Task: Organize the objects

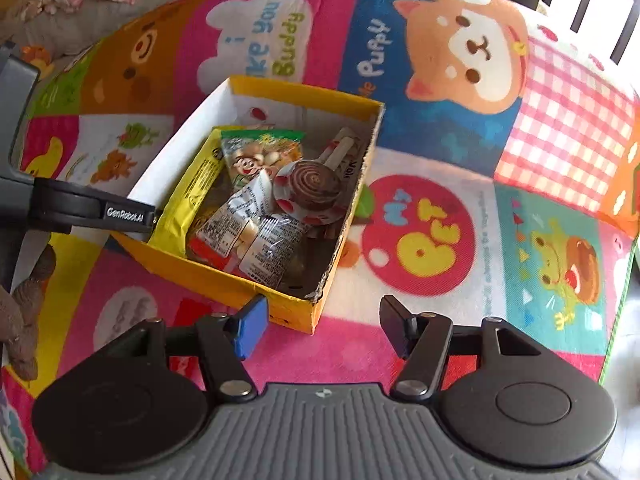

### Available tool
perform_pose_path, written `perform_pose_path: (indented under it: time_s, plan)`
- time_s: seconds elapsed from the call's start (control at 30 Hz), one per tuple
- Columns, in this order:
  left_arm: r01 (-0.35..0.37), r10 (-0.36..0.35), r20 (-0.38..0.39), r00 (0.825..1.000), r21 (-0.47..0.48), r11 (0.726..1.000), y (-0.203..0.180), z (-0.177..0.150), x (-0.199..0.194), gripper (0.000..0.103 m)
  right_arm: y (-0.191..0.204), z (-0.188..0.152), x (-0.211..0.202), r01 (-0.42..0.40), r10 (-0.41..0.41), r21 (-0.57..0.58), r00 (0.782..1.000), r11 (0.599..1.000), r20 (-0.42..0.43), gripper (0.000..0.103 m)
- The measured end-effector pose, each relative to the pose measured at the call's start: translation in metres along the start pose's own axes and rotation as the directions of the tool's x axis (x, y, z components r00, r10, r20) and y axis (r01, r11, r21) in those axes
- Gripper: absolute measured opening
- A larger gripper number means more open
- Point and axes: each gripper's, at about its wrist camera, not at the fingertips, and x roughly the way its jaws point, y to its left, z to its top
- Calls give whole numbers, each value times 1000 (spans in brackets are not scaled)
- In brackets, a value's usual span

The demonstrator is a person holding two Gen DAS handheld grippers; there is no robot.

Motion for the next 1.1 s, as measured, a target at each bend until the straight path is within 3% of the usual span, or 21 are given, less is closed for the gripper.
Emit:
perform_pose_path:
  time_s: [0.1,0.13,0.23,0.33,0.4,0.47,0.67,0.97,1.07,1.1]
  plan:
    - [-22,19,45,999,56,998,-23,7,5,16,-34,10,6,-13,9,72,999,997,45,61]
    - [-35,32,69,997,36,999,-25,10,6,16,-42,13,7,-38,33,83,998,996,54,61]
    - [-87,93,117,989,-58,995,-18,14,9,31,-47,15,9,-83,80,38,994,996,74,61]
    - [-113,118,135,984,-41,993,-1,16,15,57,-45,12,11,-125,123,11,989,992,86,61]
    - [-105,108,133,985,-27,994,14,18,18,84,-47,11,11,-143,141,14,986,990,93,61]
    - [-113,112,162,980,-2,994,26,18,19,101,-49,9,11,-165,163,16,981,986,101,62]
    - [-189,169,241,956,65,980,21,15,11,101,-38,15,18,-175,175,-15,976,984,126,62]
    - [-143,107,360,927,75,987,15,-29,-49,101,-21,4,17,-118,113,21,981,993,157,63]
    - [-124,88,390,916,69,990,12,-62,-77,101,-20,-11,-1,-99,80,95,980,991,185,77]
    - [-118,83,387,918,69,991,11,-75,-85,101,-19,-20,-10,-92,66,128,978,988,198,88]
